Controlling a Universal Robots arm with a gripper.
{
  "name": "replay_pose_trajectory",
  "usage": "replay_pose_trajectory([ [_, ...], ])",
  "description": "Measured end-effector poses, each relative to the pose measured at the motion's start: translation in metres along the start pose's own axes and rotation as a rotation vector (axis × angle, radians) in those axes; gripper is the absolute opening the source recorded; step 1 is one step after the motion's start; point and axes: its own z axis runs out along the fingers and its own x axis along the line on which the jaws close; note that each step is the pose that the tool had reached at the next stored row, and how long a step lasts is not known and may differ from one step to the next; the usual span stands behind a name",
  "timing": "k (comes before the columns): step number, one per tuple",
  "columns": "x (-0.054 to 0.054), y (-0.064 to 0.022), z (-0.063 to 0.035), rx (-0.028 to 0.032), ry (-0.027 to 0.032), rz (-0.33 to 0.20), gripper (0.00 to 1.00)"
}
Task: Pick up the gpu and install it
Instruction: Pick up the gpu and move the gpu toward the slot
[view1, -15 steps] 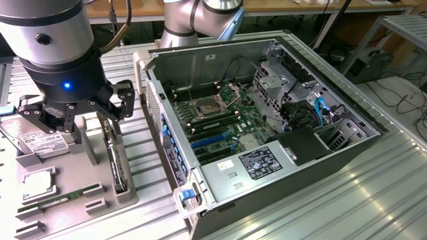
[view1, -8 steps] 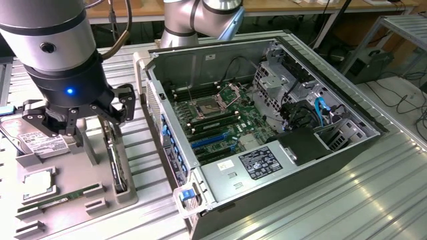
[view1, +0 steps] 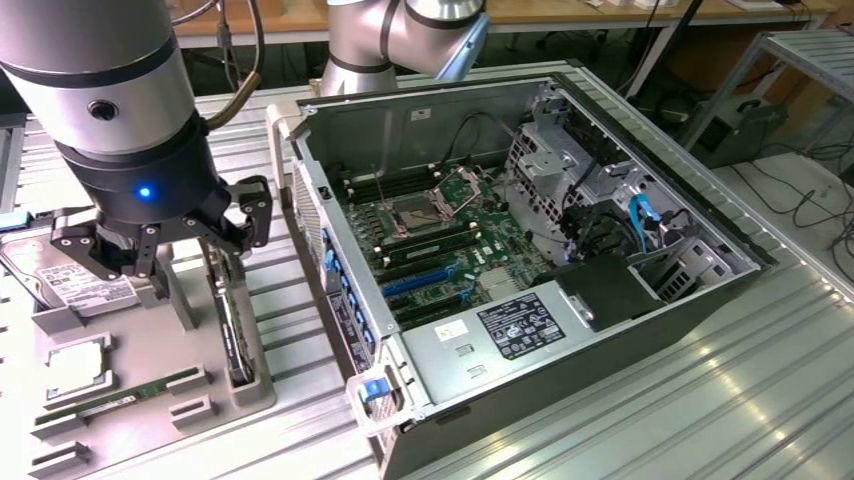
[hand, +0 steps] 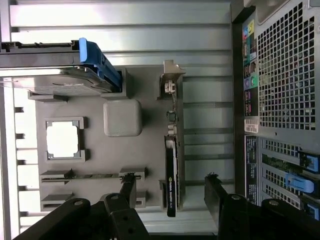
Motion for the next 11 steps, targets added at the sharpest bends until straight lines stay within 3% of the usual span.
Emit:
replay_pose_trajectory([
  [9, 0.000, 0.0002, 0.0063, 0.0001, 0.0001, -0.001, 0.66],
  [10, 0.000, 0.0032, 0.0151, -0.0001, 0.0001, -0.003, 0.66],
  [11, 0.000, 0.0026, 0.0311, 0.0000, 0.0002, -0.004, 0.66],
])
